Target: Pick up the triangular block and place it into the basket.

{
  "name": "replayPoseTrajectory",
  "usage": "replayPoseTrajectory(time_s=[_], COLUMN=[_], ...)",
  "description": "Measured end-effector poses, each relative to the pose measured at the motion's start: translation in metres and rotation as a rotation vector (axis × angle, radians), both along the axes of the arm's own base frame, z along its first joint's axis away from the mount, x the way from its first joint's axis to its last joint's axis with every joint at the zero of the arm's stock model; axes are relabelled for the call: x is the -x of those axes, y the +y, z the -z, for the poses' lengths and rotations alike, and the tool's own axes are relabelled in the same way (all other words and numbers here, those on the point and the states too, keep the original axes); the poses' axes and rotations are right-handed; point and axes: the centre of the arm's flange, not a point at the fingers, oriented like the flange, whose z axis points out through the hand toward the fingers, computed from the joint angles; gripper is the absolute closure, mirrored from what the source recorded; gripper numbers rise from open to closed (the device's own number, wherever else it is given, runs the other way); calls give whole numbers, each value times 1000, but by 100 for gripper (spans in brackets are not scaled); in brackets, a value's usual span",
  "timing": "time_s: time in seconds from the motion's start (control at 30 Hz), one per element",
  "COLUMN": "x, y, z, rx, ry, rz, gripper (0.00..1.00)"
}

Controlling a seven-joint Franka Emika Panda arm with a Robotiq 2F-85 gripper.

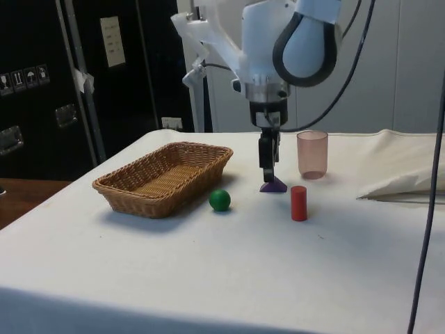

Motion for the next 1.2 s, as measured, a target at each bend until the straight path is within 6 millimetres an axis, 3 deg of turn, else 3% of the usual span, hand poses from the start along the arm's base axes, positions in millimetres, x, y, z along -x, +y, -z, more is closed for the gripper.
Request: replayPoseTrajectory(time_s=[0.33,0.77,1.1,1.2], x=[1,1,-2,-6], y=[-11,-14,-14,-12], z=[18,22,19,8], rx=[22,30,29,21], ry=[-13,-16,-26,-39], rz=[7,9,8,6], gripper=[1,66,67,67])
